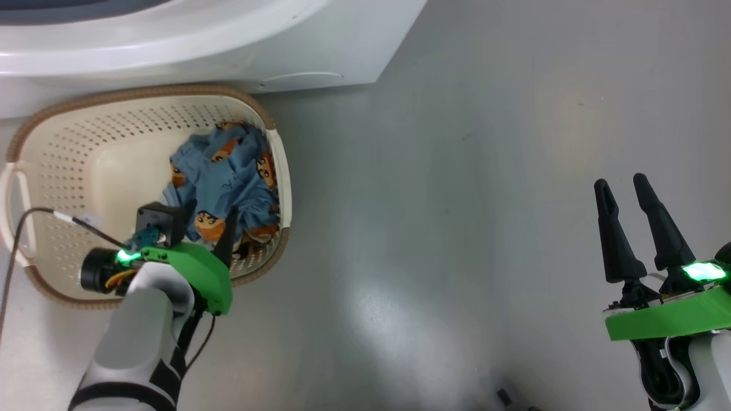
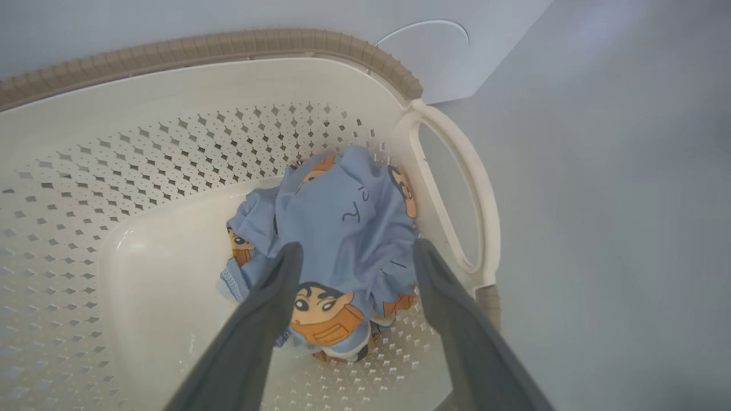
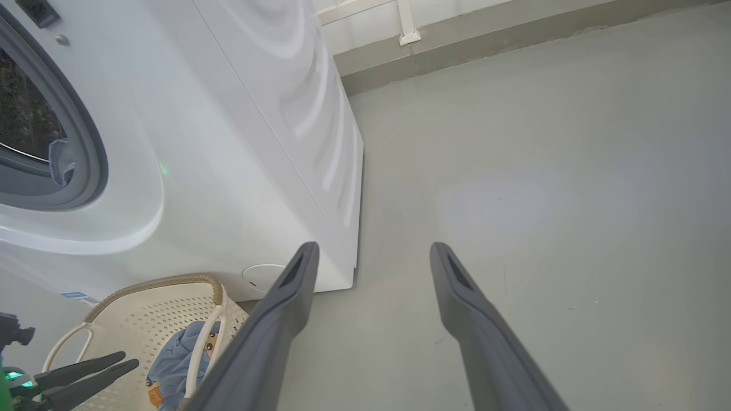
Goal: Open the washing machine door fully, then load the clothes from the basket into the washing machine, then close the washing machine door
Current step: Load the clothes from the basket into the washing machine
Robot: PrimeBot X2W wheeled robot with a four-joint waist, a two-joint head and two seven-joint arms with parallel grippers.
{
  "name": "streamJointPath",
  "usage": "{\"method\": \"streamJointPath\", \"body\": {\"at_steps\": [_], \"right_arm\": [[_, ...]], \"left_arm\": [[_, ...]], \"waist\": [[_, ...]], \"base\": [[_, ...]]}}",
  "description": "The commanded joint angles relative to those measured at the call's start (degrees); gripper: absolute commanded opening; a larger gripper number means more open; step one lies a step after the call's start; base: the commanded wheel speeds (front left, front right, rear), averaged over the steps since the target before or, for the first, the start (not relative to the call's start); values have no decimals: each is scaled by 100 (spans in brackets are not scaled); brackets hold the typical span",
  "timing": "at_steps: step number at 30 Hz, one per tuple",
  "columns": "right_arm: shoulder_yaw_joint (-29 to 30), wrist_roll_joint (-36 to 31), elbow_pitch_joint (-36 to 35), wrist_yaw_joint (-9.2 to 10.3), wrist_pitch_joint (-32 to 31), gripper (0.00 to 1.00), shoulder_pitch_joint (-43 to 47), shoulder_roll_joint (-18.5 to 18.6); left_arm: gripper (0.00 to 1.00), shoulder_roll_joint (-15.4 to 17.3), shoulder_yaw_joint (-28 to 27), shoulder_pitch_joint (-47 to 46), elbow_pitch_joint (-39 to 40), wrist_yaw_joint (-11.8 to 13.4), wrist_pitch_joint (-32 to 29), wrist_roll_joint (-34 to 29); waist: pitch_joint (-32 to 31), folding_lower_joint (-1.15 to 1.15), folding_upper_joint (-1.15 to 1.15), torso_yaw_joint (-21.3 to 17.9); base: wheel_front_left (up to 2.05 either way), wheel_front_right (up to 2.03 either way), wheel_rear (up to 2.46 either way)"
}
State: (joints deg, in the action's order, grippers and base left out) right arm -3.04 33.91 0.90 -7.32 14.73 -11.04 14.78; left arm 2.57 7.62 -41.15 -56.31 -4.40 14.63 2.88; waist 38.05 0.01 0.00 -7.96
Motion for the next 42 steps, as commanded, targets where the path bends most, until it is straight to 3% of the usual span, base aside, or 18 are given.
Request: {"method": "streamJointPath", "body": {"at_steps": [1, 23, 24, 25, 26, 42], "right_arm": [[-131, 29, -145, -17, 27, 100, 16, 93], [-377, 92, -262, -17, 27, 100, -333, 174], [-377, 91, -266, -17, 27, 100, -325, 179], [-375, 88, -268, -17, 27, 100, -315, 187], [-371, 83, -269, -17, 27, 100, -303, 194], [-329, -33, -170, -17, 27, 100, 50, 370]], "left_arm": [[100, 194, -102, -66, -27, -26, 37, -65], [100, 467, 16, -1148, -1281, -68, 37, 5], [74, 469, 17, -1158, -1292, -69, 37, 17], [21, 467, 26, -1165, -1304, -73, 37, 22], [0, 459, 30, -1168, -1309, -78, 37, 34], [0, 185, -225, -395, -663, -127, 37, 503]], "waist": [[156, -1, 0, -114], [815, -1, 0, -403], [812, -1, 0, -404], [806, -1, 0, -403], [792, -1, 0, -397], [-260, -1, 0, 61]], "base": [[0, 0, 0], [0, 0, 0], [0, 0, 0], [0, 0, 0], [0, 0, 0], [0, 0, 0]]}}
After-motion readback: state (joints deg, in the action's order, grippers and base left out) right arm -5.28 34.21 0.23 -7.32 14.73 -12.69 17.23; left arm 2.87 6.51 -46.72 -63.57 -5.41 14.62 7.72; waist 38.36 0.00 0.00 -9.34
